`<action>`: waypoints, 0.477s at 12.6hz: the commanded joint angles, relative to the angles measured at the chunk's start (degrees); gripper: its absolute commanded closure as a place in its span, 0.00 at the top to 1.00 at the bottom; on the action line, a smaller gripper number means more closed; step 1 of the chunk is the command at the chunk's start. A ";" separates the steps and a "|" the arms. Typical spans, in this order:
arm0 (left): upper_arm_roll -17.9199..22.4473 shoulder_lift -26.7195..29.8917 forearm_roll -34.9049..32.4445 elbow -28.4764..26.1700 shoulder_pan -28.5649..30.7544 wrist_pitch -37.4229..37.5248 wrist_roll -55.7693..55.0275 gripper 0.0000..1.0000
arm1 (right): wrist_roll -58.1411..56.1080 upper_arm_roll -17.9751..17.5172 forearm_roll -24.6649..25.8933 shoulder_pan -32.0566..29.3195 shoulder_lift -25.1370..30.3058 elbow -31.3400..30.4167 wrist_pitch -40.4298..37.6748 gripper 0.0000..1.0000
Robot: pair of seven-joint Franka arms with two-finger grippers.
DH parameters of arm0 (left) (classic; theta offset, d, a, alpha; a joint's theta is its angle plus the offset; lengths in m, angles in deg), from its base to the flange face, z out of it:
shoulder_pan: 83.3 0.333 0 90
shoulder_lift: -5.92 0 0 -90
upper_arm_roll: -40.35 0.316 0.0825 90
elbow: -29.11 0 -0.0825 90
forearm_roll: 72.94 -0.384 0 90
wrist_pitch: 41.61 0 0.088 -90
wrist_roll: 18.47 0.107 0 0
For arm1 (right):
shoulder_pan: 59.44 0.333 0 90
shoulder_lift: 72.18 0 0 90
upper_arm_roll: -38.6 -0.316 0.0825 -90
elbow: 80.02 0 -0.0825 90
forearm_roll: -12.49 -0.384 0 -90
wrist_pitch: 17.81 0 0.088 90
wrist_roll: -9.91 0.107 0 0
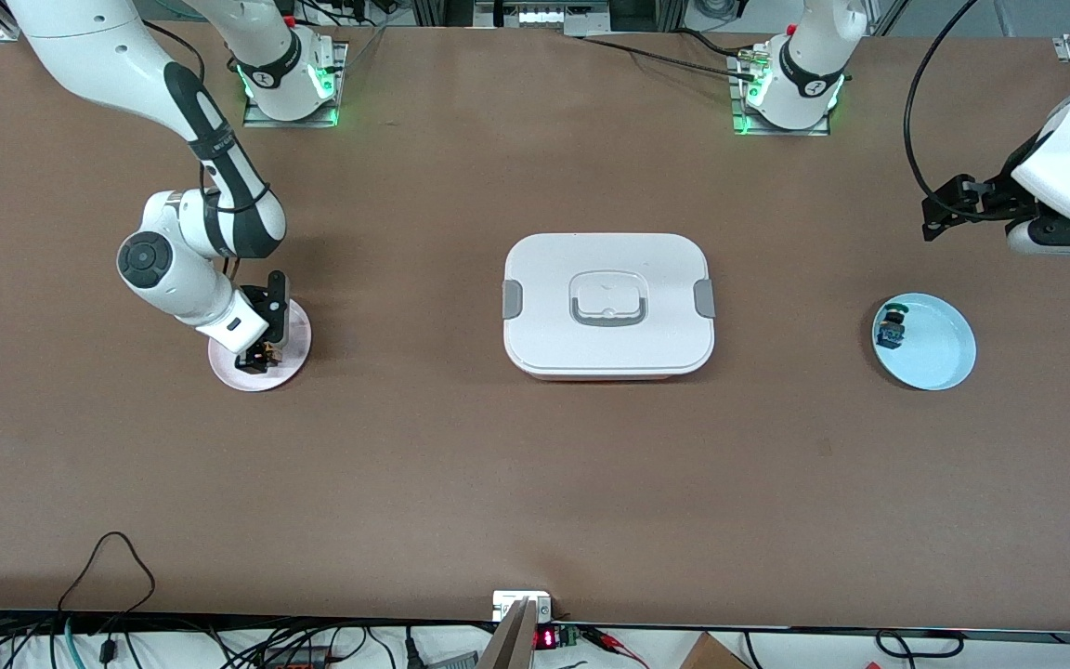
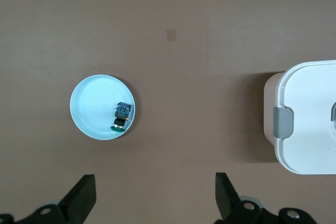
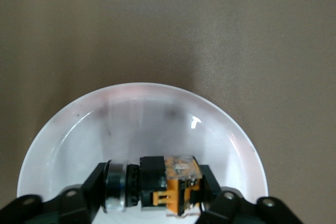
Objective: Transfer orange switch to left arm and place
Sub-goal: 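Close the right gripper on the orange switch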
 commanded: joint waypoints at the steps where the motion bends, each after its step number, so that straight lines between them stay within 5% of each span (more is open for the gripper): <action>1: 0.47 0.90 0.48 -0.33 -0.18 0.65 1.22 1.00 | -0.86 -0.52 0.43 -0.55 1.11 -0.44 0.85 0.00; 3: 0.47 0.98 0.48 -0.33 -0.18 0.74 1.22 1.00 | -0.78 -0.79 0.26 -0.37 5.40 0.70 -3.42 0.00; 6: 0.47 0.98 0.57 -0.33 -0.18 0.82 1.13 1.00 | -1.30 -0.70 -1.77 -0.28 11.38 10.78 -25.71 0.00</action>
